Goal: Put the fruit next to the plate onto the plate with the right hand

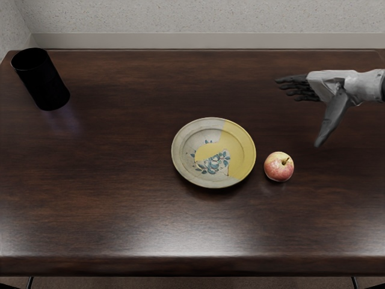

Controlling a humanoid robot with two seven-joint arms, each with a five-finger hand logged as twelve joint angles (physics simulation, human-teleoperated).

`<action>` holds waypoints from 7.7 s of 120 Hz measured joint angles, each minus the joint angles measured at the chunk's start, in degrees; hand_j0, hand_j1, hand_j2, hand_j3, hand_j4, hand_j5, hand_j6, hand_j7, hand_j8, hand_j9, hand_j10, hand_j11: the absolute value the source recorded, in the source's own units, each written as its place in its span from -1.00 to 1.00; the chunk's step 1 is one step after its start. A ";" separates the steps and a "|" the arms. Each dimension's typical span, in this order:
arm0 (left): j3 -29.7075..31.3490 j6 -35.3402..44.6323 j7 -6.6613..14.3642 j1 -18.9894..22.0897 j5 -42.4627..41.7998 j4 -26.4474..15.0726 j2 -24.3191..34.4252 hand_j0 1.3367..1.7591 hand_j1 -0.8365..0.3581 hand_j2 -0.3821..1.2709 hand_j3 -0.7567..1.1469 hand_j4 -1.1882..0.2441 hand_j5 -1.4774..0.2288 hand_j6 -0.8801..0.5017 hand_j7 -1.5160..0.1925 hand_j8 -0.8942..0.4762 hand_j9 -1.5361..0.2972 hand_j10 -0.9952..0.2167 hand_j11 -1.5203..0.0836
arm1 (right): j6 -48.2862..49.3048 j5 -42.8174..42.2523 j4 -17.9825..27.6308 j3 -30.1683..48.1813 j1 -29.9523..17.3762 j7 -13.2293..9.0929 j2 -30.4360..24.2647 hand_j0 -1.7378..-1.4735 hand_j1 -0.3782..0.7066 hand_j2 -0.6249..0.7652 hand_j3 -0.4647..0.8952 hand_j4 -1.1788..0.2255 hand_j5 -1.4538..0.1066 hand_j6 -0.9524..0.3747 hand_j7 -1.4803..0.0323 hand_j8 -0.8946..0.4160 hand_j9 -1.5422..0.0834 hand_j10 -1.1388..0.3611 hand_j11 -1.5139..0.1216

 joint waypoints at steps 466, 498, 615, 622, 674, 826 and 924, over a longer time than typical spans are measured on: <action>-0.04 0.00 -0.01 0.00 0.02 0.00 0.00 0.52 0.98 -0.54 -0.21 0.66 0.73 0.27 0.77 0.30 0.68 0.64 0.90 | -45.20 -30.96 19.03 -11.58 -19.82 -0.21 5.17 -0.30 -0.25 0.04 -0.32 -0.38 -0.16 -0.23 -0.24 -0.31 -0.18 -0.38 -0.25; -0.01 0.00 0.00 0.00 0.02 0.00 0.00 0.52 0.98 -0.54 -0.21 0.66 0.73 0.27 0.77 0.30 0.68 0.64 0.90 | -40.12 -26.08 18.39 -9.30 -18.95 0.04 4.99 -0.34 -0.11 0.29 -0.32 -0.31 -0.22 -0.17 -0.24 -0.20 -0.21 -0.31 -0.28; 0.00 0.00 0.00 0.00 0.00 0.00 0.00 0.52 0.98 -0.54 -0.21 0.66 0.73 0.27 0.77 0.30 0.68 0.64 0.90 | -18.44 -7.48 16.51 3.71 -13.95 0.20 0.43 -0.38 -0.03 0.35 -0.32 -0.25 -0.39 -0.13 -0.25 -0.08 -0.32 -0.23 -0.38; 0.00 0.00 0.00 0.00 0.00 0.02 0.00 0.52 0.98 -0.54 -0.21 0.66 0.73 0.27 0.77 0.30 0.68 0.64 0.90 | -18.41 -7.24 16.22 3.76 -13.38 0.20 1.41 -0.38 -0.04 0.34 -0.32 -0.25 -0.39 -0.13 -0.25 -0.09 -0.32 -0.23 -0.38; 0.00 0.00 0.00 0.00 0.00 0.01 0.00 0.52 0.98 -0.54 -0.20 0.66 0.73 0.27 0.77 0.30 0.68 0.64 0.90 | -21.04 -7.19 13.18 3.59 -10.40 -0.31 11.64 -0.40 0.04 0.44 -0.31 -0.25 -0.43 -0.09 -0.26 -0.03 -0.33 -0.19 -0.39; 0.00 0.00 0.00 0.00 0.00 0.02 0.00 0.52 0.98 -0.54 -0.21 0.66 0.73 0.27 0.77 0.30 0.68 0.64 0.90 | -22.56 -11.05 10.92 1.93 -10.23 -1.83 19.64 -0.40 -0.21 -0.09 -0.32 0.10 0.24 -0.04 0.33 -0.09 0.30 0.04 0.26; 0.00 0.00 0.00 0.00 0.00 0.00 0.00 0.52 0.98 -0.54 -0.21 0.66 0.73 0.27 0.77 0.30 0.68 0.64 0.90 | 2.80 17.10 8.80 5.89 -10.72 -1.14 5.65 -0.40 -0.91 -0.10 -0.32 0.65 0.84 0.41 0.93 0.34 0.87 0.50 0.83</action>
